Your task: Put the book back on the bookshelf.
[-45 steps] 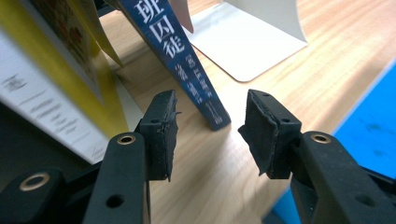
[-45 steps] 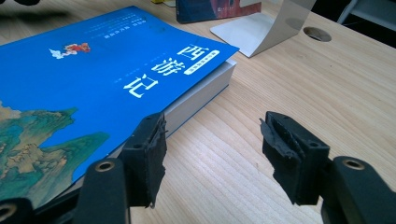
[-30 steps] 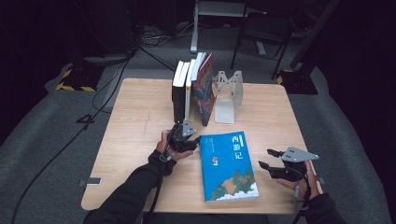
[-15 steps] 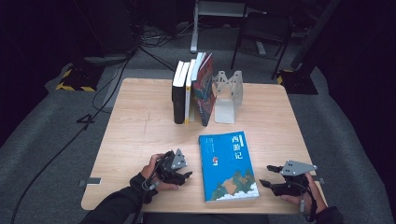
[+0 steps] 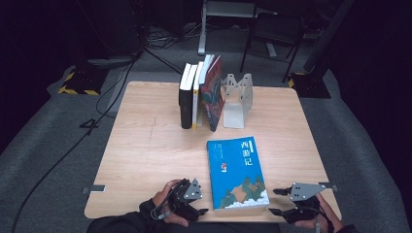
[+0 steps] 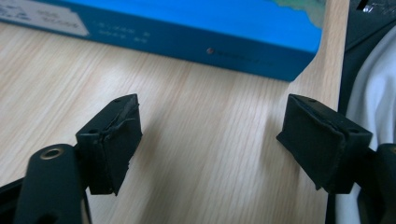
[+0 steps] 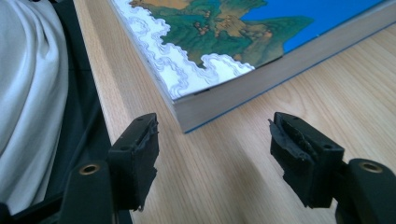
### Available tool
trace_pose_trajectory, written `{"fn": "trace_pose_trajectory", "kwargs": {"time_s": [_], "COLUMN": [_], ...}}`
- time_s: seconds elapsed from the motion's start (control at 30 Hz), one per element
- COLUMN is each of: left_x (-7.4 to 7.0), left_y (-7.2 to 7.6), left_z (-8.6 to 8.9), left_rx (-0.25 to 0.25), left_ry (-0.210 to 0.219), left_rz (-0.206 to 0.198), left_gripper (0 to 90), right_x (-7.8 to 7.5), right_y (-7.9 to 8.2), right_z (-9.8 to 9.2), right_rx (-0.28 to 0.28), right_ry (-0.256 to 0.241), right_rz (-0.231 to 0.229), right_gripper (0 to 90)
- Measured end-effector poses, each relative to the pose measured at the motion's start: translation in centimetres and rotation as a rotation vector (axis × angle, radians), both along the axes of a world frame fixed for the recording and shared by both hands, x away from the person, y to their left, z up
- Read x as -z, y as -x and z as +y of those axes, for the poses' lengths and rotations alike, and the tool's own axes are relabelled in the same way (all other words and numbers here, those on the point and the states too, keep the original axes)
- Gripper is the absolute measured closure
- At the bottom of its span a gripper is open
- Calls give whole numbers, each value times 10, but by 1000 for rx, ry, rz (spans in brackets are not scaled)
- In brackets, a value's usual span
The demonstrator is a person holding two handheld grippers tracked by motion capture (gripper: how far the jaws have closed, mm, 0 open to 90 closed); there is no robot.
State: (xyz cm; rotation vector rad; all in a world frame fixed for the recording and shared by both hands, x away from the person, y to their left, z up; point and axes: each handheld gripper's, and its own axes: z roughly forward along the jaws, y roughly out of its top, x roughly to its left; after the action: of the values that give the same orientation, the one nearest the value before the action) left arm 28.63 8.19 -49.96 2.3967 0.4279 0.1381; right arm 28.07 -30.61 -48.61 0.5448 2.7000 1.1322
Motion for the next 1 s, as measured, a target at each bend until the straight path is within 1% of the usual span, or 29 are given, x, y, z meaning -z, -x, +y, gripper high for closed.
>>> {"fn": "trace_pose_trajectory", "kwargs": {"time_s": [0.03, 0.07, 0.13, 0.17, 0.2, 0.27, 0.3, 0.4, 0.47, 0.57, 0.67, 0.73, 0.77, 0.8, 0.83, 0.87, 0.9, 0.93, 1.0], "left_x": [0, 1, 2, 3, 4, 5, 5, 5, 4, 4, 3, 3, 3, 3, 3, 3, 3, 3, 2], "left_y": [0, 0, 2, 3, 3, 4, 5, 4, 5, 5, 4, 3, -2, -2, -2, -5, -6, -8, -11], "left_z": [0, -3, -9, -12, -15, -19, -20, -25, -26, -26, -26, -24, -20, -20, -20, -17, -14, -12, -8], "left_rx": [0, -4, -14, -31, -32, -49, -55, -50, -55, -50, -31, -38, -60, -60, -60, -62, -74, -80, -79], "left_ry": [0, 9, 18, 22, 28, 33, 33, 35, 28, 35, 26, 24, 24, 24, 24, 32, 26, 28, 20], "left_rz": [0, -1, -9, -9, -18, -18, -21, -36, -49, -40, -42, -34, -11, -11, -11, -7, -6, -7, -10], "left_gripper": [174, 163, 160, 152, 150, 140, 137, 124, 123, 143, 155, 165, 163, 162, 162, 162, 163, 162, 162], "right_x": [0, 1, 2, 2, 3, 5, 6, 8, 8, 8, 8, 8, 9, 9, 8, 8, 9, 9, 9], "right_y": [0, 0, 0, 0, -1, -1, -1, -1, -2, -1, -1, 0, 0, 0, 0, 0, -1, -1, -1], "right_z": [0, 5, 8, 10, 13, 18, 20, 23, 24, 24, 25, 26, 27, 27, 32, 32, 34, 36, 40], "right_rx": [0, 5, 10, 18, 27, 17, 16, 13, 15, 19, 38, 51, 58, 58, 72, 72, 78, 82, 85], "right_ry": [0, 19, 19, 12, 17, 14, 21, 16, 17, 18, 9, 3, 2, 2, 5, 5, 3, 2, 6], "right_rz": [0, -18, -23, -32, -43, -39, -41, -40, -39, -36, -25, -19, -19, -19, -23, -23, -24, -24, -33], "right_gripper": [325, 330, 339, 360, 345, 361, 361, 356, 355, 355, 353, 354, 355, 355, 355, 357, 359, 360, 362]}}
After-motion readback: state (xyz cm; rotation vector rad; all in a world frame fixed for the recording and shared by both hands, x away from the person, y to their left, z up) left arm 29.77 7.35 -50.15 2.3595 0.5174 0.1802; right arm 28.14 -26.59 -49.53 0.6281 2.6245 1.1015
